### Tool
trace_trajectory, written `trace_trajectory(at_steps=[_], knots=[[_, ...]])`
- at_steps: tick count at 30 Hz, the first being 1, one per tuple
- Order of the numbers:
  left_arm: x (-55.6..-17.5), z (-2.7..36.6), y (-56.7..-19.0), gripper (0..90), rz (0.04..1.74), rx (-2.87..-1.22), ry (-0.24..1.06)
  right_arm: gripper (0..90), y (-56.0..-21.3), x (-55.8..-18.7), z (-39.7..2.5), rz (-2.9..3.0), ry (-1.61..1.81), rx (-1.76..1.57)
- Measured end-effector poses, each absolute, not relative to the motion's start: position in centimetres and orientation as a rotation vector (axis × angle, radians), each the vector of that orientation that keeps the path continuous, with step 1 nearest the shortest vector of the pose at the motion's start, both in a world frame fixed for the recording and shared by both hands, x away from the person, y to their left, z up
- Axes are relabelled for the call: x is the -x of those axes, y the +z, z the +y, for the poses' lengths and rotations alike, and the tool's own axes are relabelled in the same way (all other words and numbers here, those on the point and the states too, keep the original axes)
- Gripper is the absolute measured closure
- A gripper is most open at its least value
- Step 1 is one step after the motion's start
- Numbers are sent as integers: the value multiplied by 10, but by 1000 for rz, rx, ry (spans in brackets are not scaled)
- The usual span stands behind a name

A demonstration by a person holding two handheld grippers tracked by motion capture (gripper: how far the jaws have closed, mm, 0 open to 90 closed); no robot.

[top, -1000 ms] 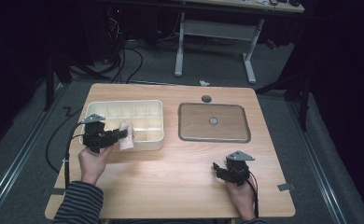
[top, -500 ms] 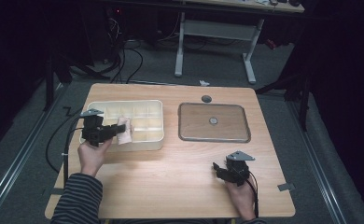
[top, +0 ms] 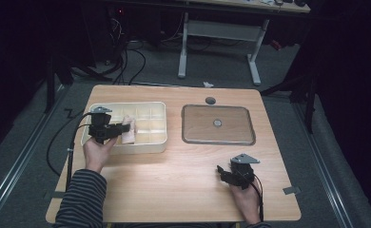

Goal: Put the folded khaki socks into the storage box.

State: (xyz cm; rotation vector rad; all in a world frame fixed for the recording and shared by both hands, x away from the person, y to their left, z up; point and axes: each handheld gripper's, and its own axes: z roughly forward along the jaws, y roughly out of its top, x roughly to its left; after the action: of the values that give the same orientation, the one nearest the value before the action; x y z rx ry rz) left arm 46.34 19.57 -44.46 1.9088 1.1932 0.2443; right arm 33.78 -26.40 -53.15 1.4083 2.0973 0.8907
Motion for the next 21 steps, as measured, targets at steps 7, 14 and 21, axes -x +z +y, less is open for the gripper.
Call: trace_trajectory(at_steps=[7,14,21], knots=[[-464,198,-451,750,1194,-1925,242,367,-531,-338,-264,2098,891,-1409],[-465,198,-457,751,1205,-1972,268,367,-531,-338,-264,2097,890,-1409],[-466,195,-462,752,1201,-2041,296,367,-531,-338,-264,2098,890,-1408]])
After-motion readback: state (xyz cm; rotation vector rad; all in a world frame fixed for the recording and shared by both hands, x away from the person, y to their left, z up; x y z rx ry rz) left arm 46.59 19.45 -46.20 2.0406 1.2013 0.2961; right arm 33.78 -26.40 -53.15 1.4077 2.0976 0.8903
